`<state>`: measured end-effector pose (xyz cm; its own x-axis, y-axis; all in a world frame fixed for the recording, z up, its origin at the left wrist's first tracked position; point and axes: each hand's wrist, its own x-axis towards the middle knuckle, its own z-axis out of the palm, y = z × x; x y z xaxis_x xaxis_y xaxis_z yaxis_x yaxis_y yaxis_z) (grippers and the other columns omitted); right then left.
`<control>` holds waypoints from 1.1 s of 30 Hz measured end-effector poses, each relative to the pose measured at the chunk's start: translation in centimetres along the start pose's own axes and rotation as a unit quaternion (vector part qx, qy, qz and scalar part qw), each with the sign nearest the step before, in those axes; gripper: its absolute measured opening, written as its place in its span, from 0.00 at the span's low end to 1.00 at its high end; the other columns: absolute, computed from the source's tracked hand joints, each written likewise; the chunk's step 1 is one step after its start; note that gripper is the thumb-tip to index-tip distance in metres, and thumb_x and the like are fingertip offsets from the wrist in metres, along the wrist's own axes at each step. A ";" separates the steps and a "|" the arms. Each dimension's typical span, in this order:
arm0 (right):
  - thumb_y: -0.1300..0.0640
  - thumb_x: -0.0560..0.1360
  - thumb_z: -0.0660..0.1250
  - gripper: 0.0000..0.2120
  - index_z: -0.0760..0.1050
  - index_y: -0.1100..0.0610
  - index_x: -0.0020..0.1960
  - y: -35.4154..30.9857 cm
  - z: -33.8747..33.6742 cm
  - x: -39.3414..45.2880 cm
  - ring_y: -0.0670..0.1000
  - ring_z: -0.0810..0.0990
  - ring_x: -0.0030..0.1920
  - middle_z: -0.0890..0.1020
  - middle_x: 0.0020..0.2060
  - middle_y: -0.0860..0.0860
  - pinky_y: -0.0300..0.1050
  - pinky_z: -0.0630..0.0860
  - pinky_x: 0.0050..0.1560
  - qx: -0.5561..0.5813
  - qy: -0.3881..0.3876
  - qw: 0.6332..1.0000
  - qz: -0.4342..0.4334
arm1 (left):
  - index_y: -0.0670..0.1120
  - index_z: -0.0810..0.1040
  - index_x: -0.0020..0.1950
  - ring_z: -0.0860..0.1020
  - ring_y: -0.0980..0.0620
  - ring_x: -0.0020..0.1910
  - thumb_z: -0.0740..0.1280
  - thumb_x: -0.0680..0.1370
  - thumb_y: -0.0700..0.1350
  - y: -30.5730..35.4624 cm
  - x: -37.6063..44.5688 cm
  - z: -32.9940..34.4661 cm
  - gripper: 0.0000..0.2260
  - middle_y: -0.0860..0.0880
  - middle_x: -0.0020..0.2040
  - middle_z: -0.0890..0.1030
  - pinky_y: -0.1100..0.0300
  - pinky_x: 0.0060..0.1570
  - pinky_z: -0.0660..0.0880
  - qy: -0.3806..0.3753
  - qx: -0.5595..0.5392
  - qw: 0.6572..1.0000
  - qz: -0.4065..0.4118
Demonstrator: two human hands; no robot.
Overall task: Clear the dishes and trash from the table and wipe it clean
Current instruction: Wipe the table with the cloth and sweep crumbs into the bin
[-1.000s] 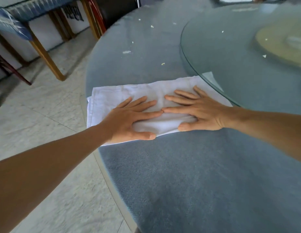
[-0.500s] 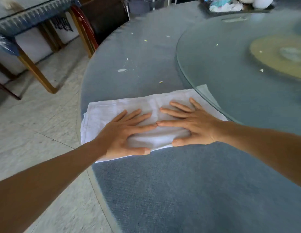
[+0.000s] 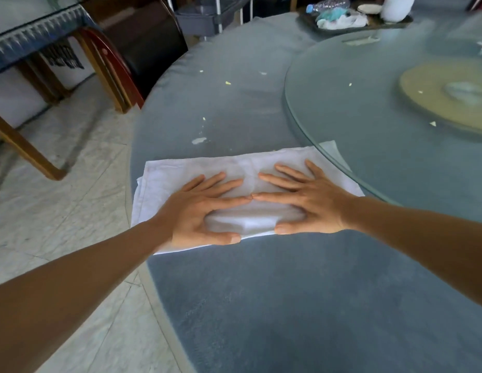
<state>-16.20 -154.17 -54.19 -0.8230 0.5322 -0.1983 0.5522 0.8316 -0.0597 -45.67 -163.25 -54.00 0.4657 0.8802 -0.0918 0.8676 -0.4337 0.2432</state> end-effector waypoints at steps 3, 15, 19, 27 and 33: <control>0.16 0.67 0.35 0.37 0.35 0.21 0.74 0.2 -0.6 2.5 0.48 0.32 0.82 0.33 0.79 0.32 0.69 0.35 0.77 0.008 0.000 1.000 0.019 | 0.75 0.51 0.77 0.37 0.63 0.80 0.56 0.72 0.76 -3.2 1.5 -1.1 0.33 0.68 0.81 0.45 0.52 0.80 0.39 -0.017 -0.001 1.000 0.010; 0.15 0.67 0.36 0.38 0.35 0.21 0.74 2.0 -2.4 11.3 0.45 0.31 0.81 0.32 0.78 0.30 0.69 0.37 0.78 0.018 -0.008 0.995 0.094 | 0.74 0.52 0.77 0.39 0.61 0.81 0.57 0.72 0.76 -14.0 7.4 -4.1 0.34 0.66 0.82 0.46 0.53 0.80 0.38 -0.025 -0.002 0.997 0.074; 0.16 0.68 0.37 0.37 0.35 0.21 0.74 2.8 -2.7 12.8 0.46 0.31 0.81 0.32 0.78 0.30 0.69 0.37 0.78 0.017 -0.001 0.994 0.107 | 0.74 0.52 0.77 0.39 0.62 0.81 0.59 0.73 0.76 -16.1 9.1 -4.8 0.34 0.66 0.82 0.46 0.52 0.80 0.38 -0.030 -0.007 0.995 0.098; 0.16 0.68 0.38 0.37 0.34 0.21 0.74 4.6 -3.3 16.0 0.45 0.30 0.80 0.31 0.77 0.29 0.68 0.34 0.77 0.027 0.005 0.992 0.124 | 0.73 0.51 0.78 0.38 0.60 0.81 0.57 0.72 0.77 -20.1 12.4 -5.9 0.36 0.65 0.82 0.45 0.49 0.80 0.39 -0.033 0.005 0.991 0.133; 0.15 0.67 0.37 0.36 0.35 0.20 0.73 8.1 -4.6 21.3 0.45 0.31 0.81 0.33 0.78 0.29 0.71 0.39 0.78 0.039 0.007 0.987 0.154 | 0.74 0.51 0.78 0.38 0.62 0.81 0.56 0.72 0.77 -25.2 17.5 -7.5 0.35 0.66 0.82 0.46 0.49 0.81 0.40 -0.031 0.002 0.989 0.141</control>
<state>-29.84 -135.43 -54.40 -0.6161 0.7606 -0.2048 0.7847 0.6154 -0.0750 -60.68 -135.51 -54.47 0.6996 0.7101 -0.0797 0.7018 -0.6620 0.2631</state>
